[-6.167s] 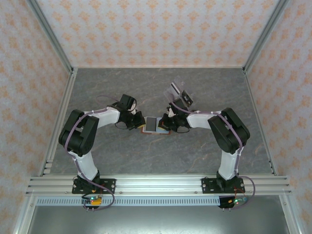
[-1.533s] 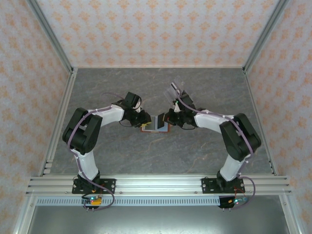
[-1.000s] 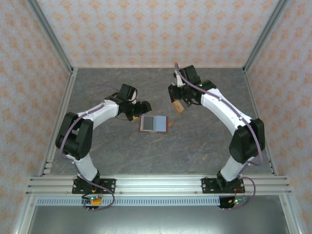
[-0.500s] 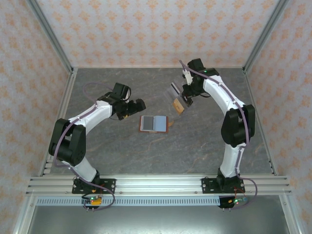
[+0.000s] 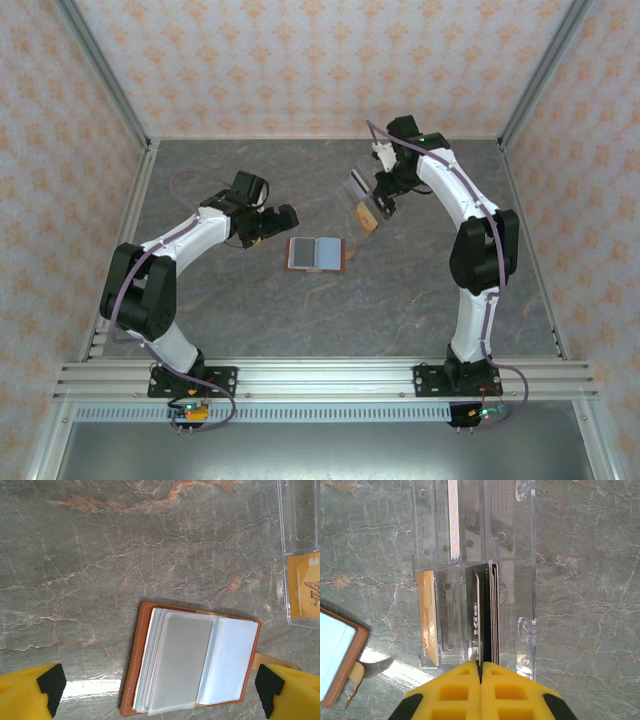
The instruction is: Take the credit cards out of the card holder
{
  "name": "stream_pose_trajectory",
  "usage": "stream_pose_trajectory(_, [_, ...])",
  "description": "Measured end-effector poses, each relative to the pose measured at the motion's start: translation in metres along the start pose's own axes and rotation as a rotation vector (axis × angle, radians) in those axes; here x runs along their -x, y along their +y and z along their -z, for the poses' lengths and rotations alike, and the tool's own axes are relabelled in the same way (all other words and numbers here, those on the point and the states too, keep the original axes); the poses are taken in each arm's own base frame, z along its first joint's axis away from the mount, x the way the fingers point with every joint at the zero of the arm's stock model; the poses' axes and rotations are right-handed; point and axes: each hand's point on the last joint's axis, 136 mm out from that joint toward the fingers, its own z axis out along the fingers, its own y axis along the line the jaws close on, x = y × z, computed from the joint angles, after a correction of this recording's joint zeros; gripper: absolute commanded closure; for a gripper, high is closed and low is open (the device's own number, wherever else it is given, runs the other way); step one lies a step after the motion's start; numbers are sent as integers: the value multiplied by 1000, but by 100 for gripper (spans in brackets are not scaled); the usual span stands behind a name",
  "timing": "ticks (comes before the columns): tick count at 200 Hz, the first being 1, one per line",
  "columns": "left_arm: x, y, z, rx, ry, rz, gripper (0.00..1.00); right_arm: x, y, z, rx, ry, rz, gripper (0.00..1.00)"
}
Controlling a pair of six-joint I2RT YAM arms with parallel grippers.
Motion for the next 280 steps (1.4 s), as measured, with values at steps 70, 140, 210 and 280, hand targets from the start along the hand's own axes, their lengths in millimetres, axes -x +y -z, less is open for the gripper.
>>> stream_pose_trajectory(70, [-12,11,-6,23,28,9,0,-2,-3,-6,-12,16,15,89])
stream_pose_trajectory(140, [-15,13,0,20,20,15,0,-4,-3,-18,-7,38,-1,66])
stream_pose_trajectory(210, [-21,21,12,30,-11,27,0,14,28,48,42,-161,-199,46])
stream_pose_trajectory(280, [-22,36,23,53,-36,69,0,-23,161,29,214,-102,-304,42])
